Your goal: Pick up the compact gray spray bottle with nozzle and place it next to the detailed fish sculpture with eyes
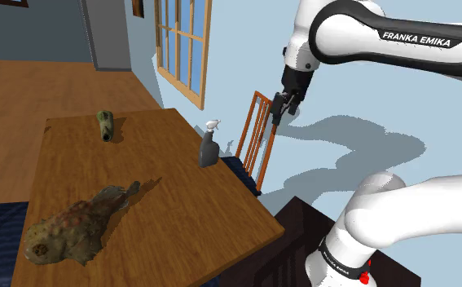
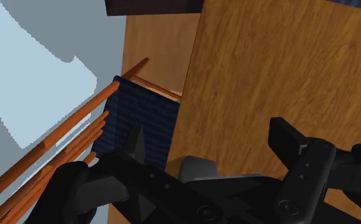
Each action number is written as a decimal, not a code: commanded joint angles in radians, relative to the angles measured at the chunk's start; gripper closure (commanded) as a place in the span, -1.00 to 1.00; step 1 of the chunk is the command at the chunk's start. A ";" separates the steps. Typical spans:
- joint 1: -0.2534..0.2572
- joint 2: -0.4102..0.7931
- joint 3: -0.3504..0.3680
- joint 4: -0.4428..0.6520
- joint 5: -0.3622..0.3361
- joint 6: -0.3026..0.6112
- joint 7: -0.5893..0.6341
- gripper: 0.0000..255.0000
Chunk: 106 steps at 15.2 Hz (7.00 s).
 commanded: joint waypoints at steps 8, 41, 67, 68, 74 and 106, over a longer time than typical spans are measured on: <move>0.061 0.071 -0.241 -0.116 -0.033 0.283 -0.364 -1.00; 0.356 1.314 -0.724 0.549 1.032 0.357 -2.129 -1.00; 0.375 1.268 -0.742 0.562 0.992 0.328 -2.079 1.00; 0.377 1.261 -0.745 0.565 0.985 0.322 -2.071 1.00; 0.388 1.218 -0.763 0.588 0.944 0.283 -2.024 1.00; 0.385 1.107 -0.810 0.863 0.817 -0.002 -1.797 1.00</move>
